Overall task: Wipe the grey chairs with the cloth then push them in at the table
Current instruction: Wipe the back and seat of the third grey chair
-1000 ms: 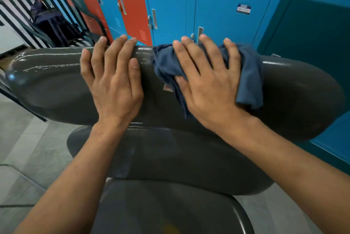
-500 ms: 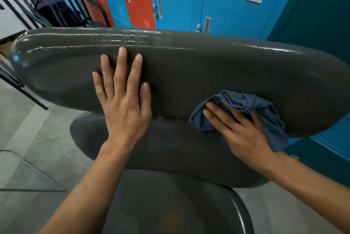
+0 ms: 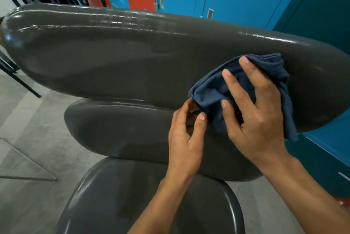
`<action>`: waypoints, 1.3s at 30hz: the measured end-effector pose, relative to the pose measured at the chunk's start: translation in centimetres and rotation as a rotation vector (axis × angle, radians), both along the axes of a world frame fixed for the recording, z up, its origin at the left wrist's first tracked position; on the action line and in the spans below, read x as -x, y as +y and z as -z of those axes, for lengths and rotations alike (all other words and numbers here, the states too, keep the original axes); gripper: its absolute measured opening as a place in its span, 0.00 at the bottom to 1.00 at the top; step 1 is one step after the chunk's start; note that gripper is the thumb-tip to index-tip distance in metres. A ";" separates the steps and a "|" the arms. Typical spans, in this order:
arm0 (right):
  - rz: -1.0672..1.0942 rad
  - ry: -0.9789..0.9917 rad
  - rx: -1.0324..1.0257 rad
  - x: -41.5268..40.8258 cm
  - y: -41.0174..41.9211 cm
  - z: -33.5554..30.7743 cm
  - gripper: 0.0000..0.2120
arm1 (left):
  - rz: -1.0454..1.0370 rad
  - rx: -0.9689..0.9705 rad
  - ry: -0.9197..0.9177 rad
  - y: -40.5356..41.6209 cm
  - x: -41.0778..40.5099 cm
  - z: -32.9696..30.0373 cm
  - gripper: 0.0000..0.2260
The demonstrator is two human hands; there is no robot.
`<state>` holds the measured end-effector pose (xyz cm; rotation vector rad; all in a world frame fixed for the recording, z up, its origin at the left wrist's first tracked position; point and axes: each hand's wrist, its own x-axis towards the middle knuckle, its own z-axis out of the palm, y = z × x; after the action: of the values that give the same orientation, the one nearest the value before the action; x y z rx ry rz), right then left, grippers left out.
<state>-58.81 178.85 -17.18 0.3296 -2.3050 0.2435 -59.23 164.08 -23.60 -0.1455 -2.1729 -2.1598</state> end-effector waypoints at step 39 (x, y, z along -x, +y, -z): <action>-0.019 -0.431 0.820 -4.0 -7.5 7.8 0.17 | -0.058 -0.123 -0.200 -7.2 -4.9 2.2 0.08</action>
<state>-54.78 171.33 -24.96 -0.1381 -2.3714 1.3195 -54.37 156.93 -25.82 0.1453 -2.1016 -2.3585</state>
